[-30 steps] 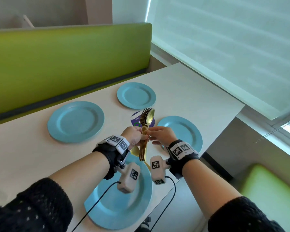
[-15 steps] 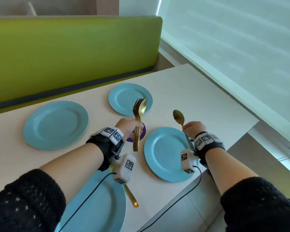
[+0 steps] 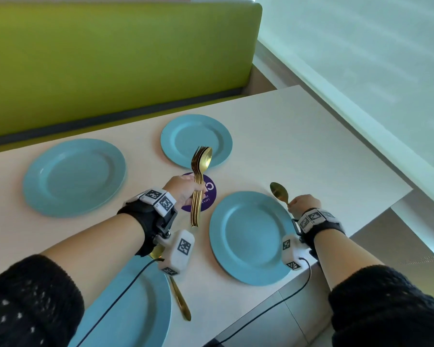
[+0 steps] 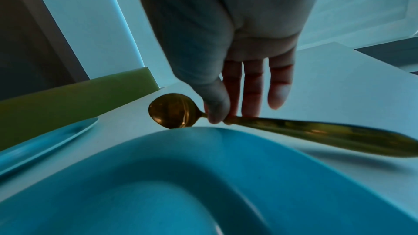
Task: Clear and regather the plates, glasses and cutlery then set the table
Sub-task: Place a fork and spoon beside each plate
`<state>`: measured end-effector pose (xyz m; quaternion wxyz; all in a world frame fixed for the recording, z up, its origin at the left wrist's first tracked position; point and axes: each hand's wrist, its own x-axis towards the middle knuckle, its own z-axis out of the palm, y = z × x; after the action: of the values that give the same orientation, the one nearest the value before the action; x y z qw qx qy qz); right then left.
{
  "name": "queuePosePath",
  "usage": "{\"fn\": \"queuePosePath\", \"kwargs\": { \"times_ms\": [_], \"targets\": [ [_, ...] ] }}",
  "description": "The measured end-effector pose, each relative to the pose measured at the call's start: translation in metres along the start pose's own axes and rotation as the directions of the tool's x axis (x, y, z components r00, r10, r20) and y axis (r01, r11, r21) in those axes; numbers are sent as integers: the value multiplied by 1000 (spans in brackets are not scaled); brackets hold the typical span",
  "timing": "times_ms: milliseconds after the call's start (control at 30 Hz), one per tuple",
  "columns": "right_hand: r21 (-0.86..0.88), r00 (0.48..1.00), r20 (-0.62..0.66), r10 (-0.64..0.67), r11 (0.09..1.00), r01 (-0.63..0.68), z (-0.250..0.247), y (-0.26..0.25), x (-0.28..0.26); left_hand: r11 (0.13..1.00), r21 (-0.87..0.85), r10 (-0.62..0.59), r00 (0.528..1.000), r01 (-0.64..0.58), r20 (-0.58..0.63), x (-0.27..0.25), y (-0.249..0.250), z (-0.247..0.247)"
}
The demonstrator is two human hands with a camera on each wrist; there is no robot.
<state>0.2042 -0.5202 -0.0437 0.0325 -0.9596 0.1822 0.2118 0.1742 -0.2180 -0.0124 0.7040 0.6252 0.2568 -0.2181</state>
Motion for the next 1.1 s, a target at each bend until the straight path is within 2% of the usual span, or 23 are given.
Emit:
{"fn": "queuePosePath", "kwargs": {
  "times_ms": [500,767,867,967,1100],
  "targets": [
    [91,998,-8,61,994,-61,17,1,17,1000,1,14,1000,-14,7,6,-6,8],
    [199,998,-14,61,978,-57,11,-2,3,997,77,13,999,-16,37,4,-10,6],
    [217,999,-37,37,976,-29,1,-6,-11,992,124,17,1000,-19,17,0,-9,2],
    [243,993,-122,-12,969,42,-14,-23,-28,988,156,24,1000,-22,-7,-3,-7,-3],
    [358,960,-228,-159,904,235,-25,-69,-55,984,178,17,1000,-20,15,-13,-4,-15]
  ]
}}
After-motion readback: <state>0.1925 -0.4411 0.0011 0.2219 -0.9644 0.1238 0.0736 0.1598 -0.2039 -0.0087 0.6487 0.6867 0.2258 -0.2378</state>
